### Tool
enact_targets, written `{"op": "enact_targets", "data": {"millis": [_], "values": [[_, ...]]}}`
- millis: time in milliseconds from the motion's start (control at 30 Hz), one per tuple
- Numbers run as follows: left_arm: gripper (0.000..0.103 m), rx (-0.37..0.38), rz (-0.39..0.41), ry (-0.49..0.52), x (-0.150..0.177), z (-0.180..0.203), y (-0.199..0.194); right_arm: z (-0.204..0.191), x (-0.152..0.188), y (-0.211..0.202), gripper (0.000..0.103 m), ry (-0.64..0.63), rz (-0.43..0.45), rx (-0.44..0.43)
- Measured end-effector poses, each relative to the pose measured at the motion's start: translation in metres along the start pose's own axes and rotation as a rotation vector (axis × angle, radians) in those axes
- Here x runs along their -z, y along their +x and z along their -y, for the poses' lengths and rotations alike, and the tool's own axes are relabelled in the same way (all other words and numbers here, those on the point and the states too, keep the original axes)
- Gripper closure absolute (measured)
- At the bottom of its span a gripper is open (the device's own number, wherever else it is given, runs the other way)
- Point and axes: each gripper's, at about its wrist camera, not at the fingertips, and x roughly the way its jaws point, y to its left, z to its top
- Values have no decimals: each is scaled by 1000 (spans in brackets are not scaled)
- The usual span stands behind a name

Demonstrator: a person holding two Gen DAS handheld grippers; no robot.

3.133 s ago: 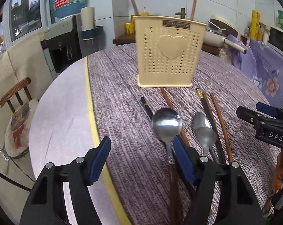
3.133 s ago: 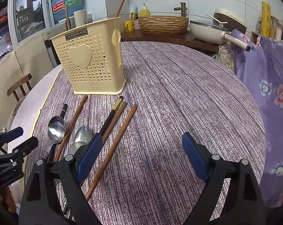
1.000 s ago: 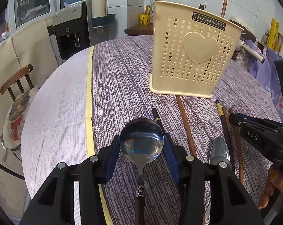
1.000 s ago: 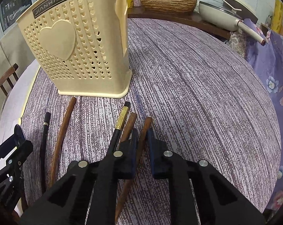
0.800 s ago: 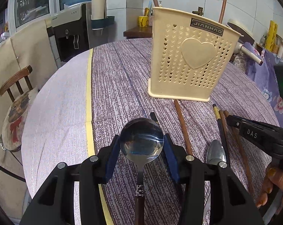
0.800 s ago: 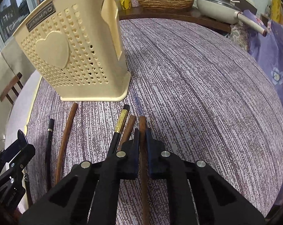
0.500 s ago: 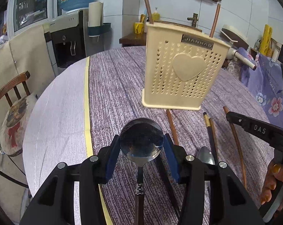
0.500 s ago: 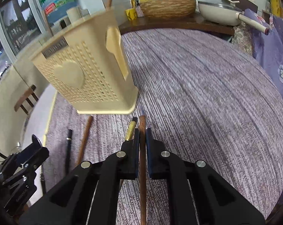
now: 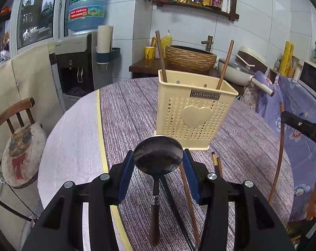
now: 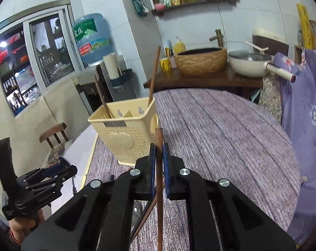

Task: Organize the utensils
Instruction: 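Lower the spoon into the holder with the left tool while the right tool drops its chopstick in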

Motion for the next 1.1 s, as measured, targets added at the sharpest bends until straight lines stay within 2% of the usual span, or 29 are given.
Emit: {"op": "enact_targets", "data": {"millis": [200,500,900,1100], "values": [[56,-6,33,-2,-7,0,-10,-4,-8,-21,95,-13,31,-31],[56,13,43,-7,-13,-2,-16,-4,-13,-28,95,-13,33,-73],[56,31,67,10,-25,-3,-25,-11,-25,-33,95,-52,55,-82],[56,92,85,6,-47,-3,-36,-20,-46,-37,95,-73,90,-107]]}}
